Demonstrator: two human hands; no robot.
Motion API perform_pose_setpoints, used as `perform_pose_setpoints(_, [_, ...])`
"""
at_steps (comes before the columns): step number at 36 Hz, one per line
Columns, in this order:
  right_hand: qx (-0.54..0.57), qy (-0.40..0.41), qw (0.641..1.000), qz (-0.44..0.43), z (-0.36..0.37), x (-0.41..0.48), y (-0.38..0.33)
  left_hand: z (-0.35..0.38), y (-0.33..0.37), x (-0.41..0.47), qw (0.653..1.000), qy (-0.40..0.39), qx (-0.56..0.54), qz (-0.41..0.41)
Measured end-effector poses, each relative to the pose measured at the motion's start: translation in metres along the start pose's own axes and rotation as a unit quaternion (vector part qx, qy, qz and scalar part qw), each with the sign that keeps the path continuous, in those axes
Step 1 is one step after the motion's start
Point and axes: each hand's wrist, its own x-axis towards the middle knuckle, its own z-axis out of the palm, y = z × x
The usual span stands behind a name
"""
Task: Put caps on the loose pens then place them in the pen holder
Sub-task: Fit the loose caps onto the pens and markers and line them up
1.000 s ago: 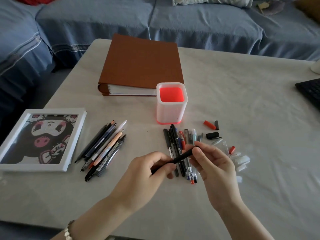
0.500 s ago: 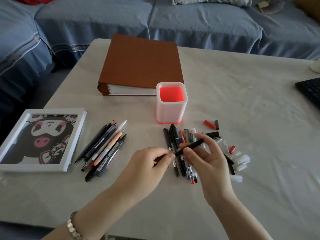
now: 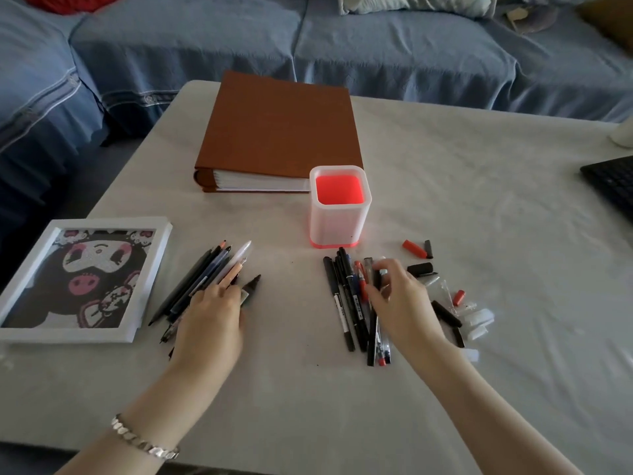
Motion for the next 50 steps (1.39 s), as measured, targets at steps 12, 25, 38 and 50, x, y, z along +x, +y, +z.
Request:
perform_pose_setpoints(12, [-0.103, 0.053, 0.993, -0.012, -0.046, 0.002, 0.042, -0.015, 0.036, -0.004, 0.980, 0.037, -0.194, 0.032])
perform_pose_setpoints(25, [-0.272, -0.025, 0.962, -0.010, -0.046, 0.045, 0.045, -0.037, 0.056, -0.012, 0.946, -0.003, -0.316, 0.072])
perform_pose_setpoints(38, [0.432, 0.059, 0.898, 0.057, -0.056, -0.018, 0.000, -0.043, 0.074, -0.023, 0.890, -0.074, -0.440, 0.095])
perform_pose_setpoints(50, [0.534, 0.011, 0.843, 0.061, -0.047, -0.037, -0.018, -0.048, 0.077, -0.029, 0.881, -0.093, -0.451, 0.110])
